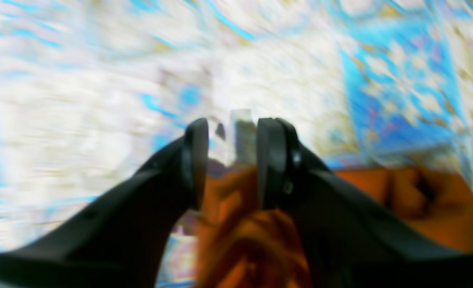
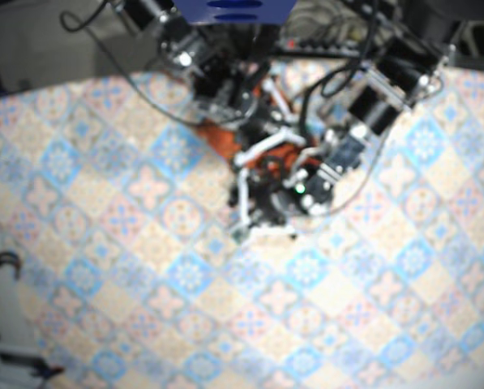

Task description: Fold the T-shirt properly

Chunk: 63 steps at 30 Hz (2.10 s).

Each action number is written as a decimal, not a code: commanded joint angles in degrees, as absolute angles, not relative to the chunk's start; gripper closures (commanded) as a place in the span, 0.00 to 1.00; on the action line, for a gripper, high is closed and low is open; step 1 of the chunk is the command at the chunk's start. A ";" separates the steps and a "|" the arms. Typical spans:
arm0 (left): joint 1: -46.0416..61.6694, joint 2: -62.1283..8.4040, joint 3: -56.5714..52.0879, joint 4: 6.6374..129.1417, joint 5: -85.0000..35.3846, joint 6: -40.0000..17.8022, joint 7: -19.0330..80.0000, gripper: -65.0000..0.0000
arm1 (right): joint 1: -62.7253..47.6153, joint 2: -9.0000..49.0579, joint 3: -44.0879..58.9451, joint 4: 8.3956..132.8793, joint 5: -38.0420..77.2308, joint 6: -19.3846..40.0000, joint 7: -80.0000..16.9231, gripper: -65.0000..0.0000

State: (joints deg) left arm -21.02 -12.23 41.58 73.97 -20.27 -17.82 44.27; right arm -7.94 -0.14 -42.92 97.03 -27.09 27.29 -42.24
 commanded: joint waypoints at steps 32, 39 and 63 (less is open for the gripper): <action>4.62 -28.62 24.48 94.73 -20.70 -17.80 50.51 0.69 | -12.26 3.21 -14.73 94.55 -26.68 23.52 -38.90 0.82; 6.73 -28.70 24.57 97.27 -20.53 -17.80 52.88 0.69 | -12.26 2.95 -15.16 89.19 -26.68 23.52 -35.21 0.82; 10.42 -30.46 24.75 95.96 -20.62 -17.71 55.08 0.69 | -12.62 2.77 -16.66 89.27 -26.77 25.36 -35.21 0.83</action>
